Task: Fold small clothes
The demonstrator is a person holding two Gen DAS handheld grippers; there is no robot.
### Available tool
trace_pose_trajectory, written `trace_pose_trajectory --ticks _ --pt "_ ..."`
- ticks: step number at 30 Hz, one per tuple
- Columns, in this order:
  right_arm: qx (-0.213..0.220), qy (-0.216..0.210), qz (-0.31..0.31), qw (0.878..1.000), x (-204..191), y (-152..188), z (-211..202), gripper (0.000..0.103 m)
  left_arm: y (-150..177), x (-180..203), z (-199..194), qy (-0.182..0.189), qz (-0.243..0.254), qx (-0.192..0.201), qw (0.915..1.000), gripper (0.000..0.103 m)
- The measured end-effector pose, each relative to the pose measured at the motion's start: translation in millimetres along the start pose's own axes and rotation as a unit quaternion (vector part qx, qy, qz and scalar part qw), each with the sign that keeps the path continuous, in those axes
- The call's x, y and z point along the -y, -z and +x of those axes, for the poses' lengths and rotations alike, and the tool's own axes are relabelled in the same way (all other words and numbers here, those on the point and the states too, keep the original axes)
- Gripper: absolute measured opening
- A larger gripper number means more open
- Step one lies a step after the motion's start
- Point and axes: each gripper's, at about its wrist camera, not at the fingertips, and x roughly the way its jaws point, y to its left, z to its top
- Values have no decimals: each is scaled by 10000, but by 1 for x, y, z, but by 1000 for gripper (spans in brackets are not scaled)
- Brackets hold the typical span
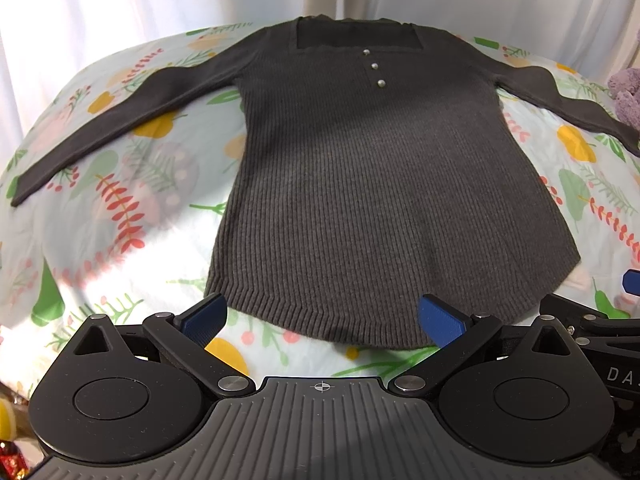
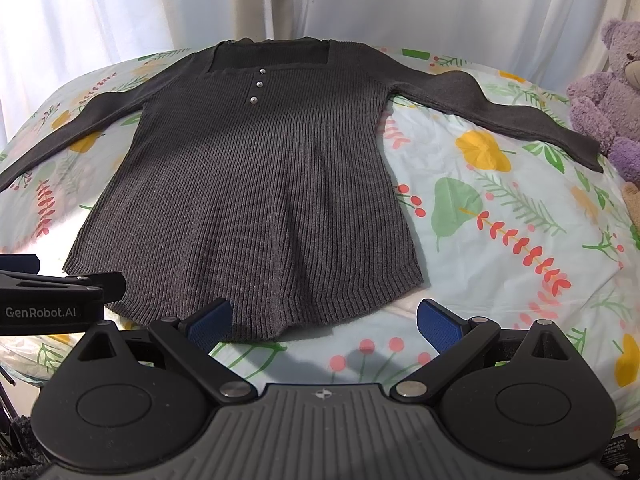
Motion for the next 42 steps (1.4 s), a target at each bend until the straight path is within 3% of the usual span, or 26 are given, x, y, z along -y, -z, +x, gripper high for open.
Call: trace_pose_trajectory --ticks 42 --pt "-54 -3 43 10000 -1 1 2 99 0 -2 6 37 -3 -71 10000 103"
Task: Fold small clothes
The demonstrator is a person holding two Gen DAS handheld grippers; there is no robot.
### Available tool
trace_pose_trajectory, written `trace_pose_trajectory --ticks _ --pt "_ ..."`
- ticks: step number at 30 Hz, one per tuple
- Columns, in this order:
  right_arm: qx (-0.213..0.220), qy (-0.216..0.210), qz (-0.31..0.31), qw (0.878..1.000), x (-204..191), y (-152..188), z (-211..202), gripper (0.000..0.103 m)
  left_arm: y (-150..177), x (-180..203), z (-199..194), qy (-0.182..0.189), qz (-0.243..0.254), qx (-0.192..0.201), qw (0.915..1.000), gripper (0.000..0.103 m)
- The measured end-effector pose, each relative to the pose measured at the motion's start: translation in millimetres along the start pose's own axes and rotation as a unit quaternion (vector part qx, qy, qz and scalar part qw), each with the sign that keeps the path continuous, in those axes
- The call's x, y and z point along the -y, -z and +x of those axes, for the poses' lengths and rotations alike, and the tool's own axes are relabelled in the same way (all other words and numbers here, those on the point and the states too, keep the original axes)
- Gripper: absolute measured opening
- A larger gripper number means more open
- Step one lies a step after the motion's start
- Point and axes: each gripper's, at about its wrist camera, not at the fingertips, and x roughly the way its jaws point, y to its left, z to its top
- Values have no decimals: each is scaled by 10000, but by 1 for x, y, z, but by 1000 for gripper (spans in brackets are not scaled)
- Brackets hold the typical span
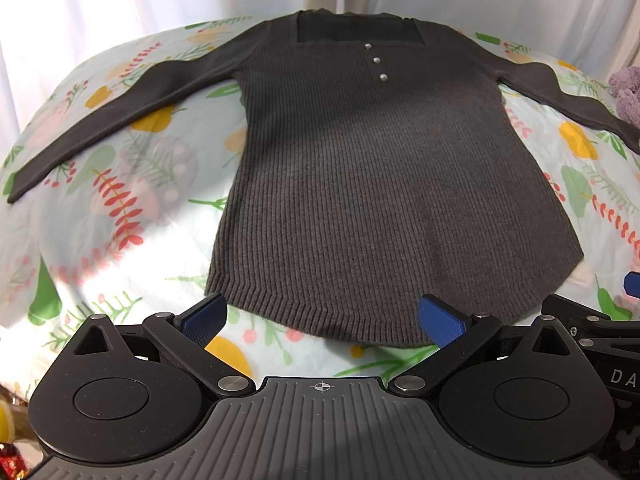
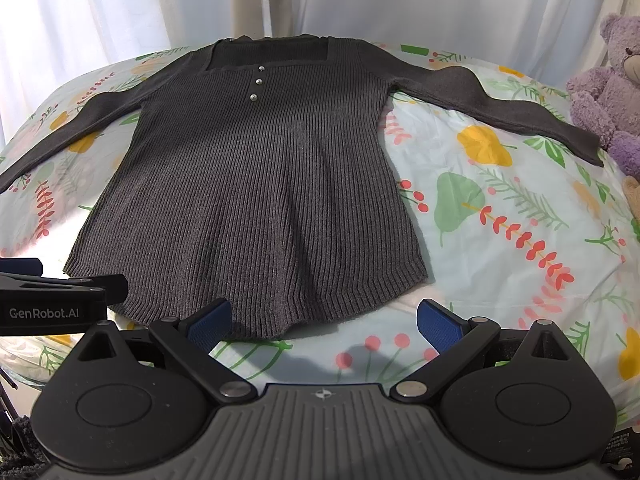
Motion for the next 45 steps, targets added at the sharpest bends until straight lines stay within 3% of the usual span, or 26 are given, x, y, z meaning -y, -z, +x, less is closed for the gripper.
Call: trace_pose_trajectory --ticks 37,41,45 --pt "-17 -165 120 9998 -2 1 3 99 0 -9 11 7 -24 -197 9998 103" --pt "-49 -451 210 9987 1 -1 4 99 0 -11 17 9 -19 -267 9996 103" --pt "90 -1249 618 9902 21 -1 8 99 -2 -13 26 30 -63 -319 9995 103"
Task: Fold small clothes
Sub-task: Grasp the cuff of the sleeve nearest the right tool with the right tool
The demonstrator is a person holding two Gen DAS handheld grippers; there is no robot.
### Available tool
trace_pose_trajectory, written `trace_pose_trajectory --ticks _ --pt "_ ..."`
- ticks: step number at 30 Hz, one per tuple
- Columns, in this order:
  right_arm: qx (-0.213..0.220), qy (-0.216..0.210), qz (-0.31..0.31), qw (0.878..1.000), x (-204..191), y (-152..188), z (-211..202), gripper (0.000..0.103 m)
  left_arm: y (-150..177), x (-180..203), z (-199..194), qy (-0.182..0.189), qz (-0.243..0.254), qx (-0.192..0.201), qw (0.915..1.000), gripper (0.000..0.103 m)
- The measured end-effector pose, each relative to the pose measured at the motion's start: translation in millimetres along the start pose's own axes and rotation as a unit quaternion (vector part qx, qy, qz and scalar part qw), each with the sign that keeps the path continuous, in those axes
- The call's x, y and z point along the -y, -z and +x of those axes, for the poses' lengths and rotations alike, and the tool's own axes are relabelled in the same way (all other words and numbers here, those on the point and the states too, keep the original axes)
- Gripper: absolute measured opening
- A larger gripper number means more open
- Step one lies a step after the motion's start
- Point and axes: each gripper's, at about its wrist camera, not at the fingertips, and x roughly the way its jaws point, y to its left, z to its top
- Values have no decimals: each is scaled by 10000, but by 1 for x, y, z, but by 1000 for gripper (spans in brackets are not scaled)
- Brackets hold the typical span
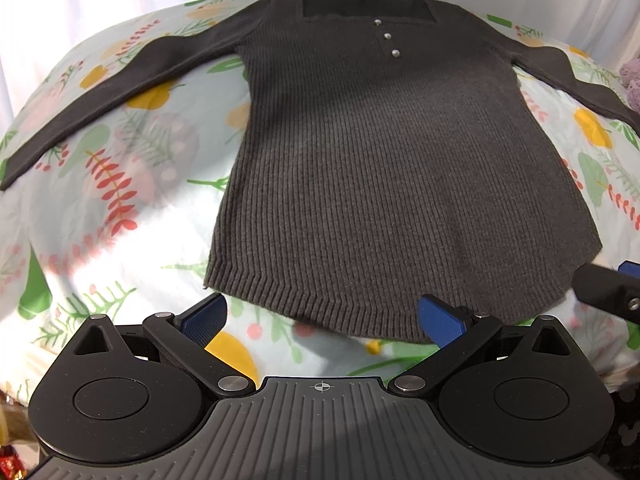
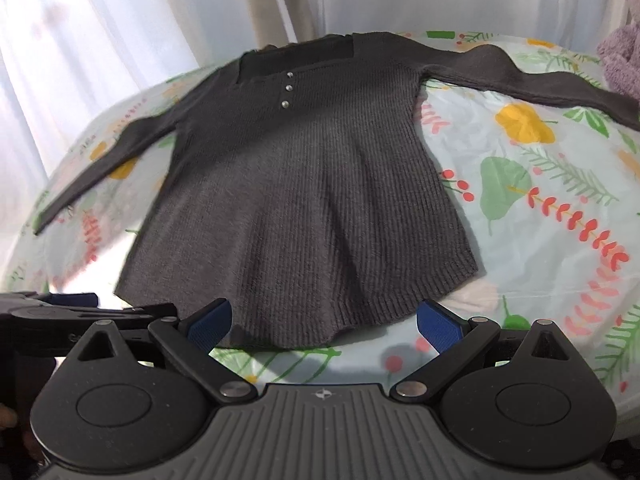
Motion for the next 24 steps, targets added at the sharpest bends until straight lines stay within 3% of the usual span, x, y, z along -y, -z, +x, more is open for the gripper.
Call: trace_pose_trajectory --ticks 2,6,10,14,18,21,24 --pt "115 -452 346 9983 17 -4 -1 99 -5 -2 6 -11 -63 -24 10000 103" --pt "227 -534 1290 9899 68 -25 5 99 -21 -6 20 -116 -176 -51 9998 103" --pt "1190 -237 2206 9678 145 -55 3 99 -45 -10 33 -242 -283 64 9993 103" --pt "2103 219 2979 9309 232 -91 -1 79 -70 -15 51 -331 -585 149 9976 103" --pt "2463 464 3874 8872 321 -120 10 41 -87 -16 73 -364 -982 67 9945 103" --pt "2605 494 4441 8558 374 -131 27 33 -95 -13 83 -513 -1089 52 9927 103" --pt "2577 648 4770 8378 408 -137 43 33 -102 -6 88 -674 -1020 69 9925 103"
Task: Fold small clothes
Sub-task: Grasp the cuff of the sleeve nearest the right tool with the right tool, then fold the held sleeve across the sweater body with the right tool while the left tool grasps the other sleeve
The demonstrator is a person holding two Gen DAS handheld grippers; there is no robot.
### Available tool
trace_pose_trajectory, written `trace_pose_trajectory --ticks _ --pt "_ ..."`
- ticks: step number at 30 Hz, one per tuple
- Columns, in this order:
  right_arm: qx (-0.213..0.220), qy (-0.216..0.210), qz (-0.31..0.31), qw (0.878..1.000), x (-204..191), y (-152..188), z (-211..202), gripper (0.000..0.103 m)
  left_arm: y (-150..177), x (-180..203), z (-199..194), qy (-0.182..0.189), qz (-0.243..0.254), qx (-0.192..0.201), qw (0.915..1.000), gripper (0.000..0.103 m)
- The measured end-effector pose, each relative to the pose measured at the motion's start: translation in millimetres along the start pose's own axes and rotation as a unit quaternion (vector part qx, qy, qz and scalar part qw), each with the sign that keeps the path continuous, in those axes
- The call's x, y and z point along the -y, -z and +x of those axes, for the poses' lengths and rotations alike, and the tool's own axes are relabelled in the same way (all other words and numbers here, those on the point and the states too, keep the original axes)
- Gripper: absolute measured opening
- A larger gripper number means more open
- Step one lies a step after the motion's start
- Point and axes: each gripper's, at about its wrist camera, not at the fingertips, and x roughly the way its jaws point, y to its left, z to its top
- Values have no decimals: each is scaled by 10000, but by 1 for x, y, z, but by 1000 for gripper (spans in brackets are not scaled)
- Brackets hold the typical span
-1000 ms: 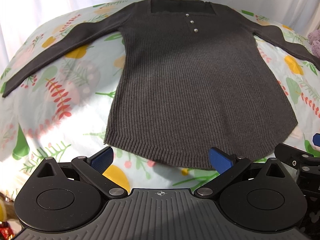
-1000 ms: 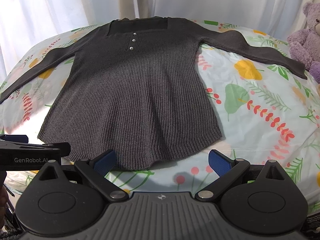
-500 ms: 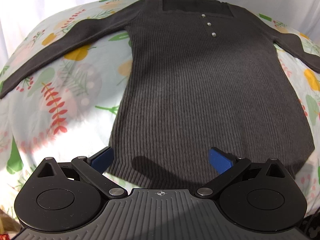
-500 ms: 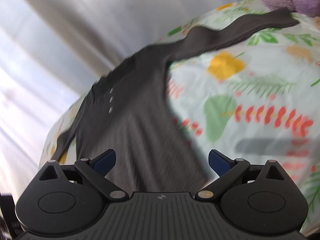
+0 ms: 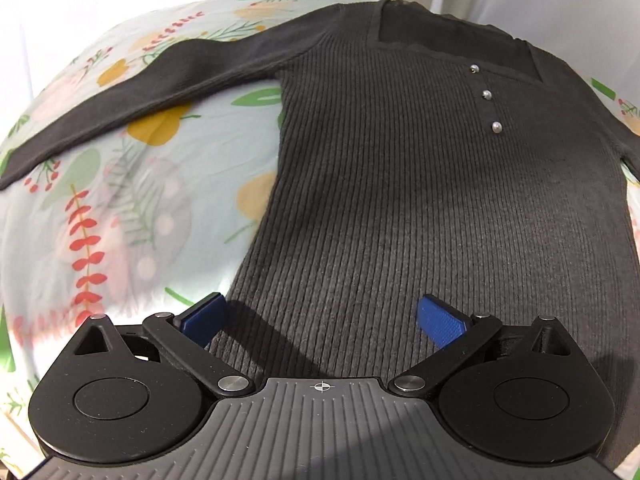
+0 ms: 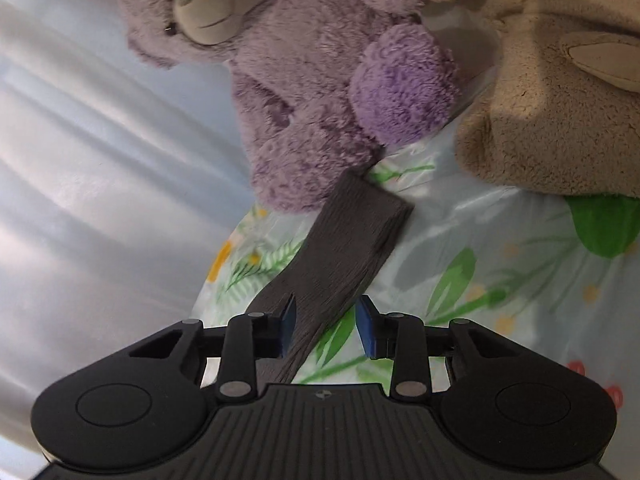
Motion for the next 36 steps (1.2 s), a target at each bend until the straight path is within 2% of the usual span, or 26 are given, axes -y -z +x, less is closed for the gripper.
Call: trace_pose_trajectory --ticks 4,5,9,12,14,17,19,21,23,26,27,29,30,32,34,36 --pt "-130 51 423 9990 17 -9 28 30 1 5 1 -104 -57 35 9999 103" --pt "-142 19 507 9986 20 -9 33 24 1 4 1 -96 -87 44 9999 103" --pt "-91 -190 790 9967 29 -12 45 12 6 1 -1 -65 -112 124 9998 103" --pt "-62 -249 811 9964 29 -13 48 9 7 -1 -1 -25 -104 121 9999 103" --pt "80 -136 562 9983 19 -13 43 8 4 -4 0 21 -115 49 9999 103" --pt "479 -83 -477 9977 -21 0 21 8 4 -13 1 108 -244 2 9996 103" --pt "565 -356 -1113 9915 -57 18 6 8 4 -17 1 192 -217 14 9996 103" --pt "450 -893 -1750 9795 -102 49 -9 8 2 -20 1 293 -224 -23 9993 103" --pt "177 -1498 -2321 9609 -144 87 -22 8 -5 -24 -2 608 -313 -70 9976 103" --pt "-449 -2307 -3285 9148 -200 163 -34 8 -24 -31 -11 1319 -508 51 9900 103" --pt "-714 -2510 -3642 8940 -214 192 -36 10 -33 -32 -14 1638 -591 139 9846 103" --pt "-1235 -2682 -4154 8604 -227 241 -34 13 -49 -32 -16 2278 -659 206 9713 103" --pt "-1498 -2678 -4280 8501 -228 261 -31 15 -57 -30 -15 2557 -684 184 9642 103" --pt "-1884 -2594 -4276 8452 -220 283 -27 17 -70 -24 -13 2957 -659 191 9528 99" --pt "-2086 -2454 -4136 8516 -202 292 -27 17 -82 -14 -6 3201 -500 190 9459 92" --pt "-2208 -2266 -4022 8592 -187 291 -29 17 -89 -3 6 3298 -414 41 9431 88"
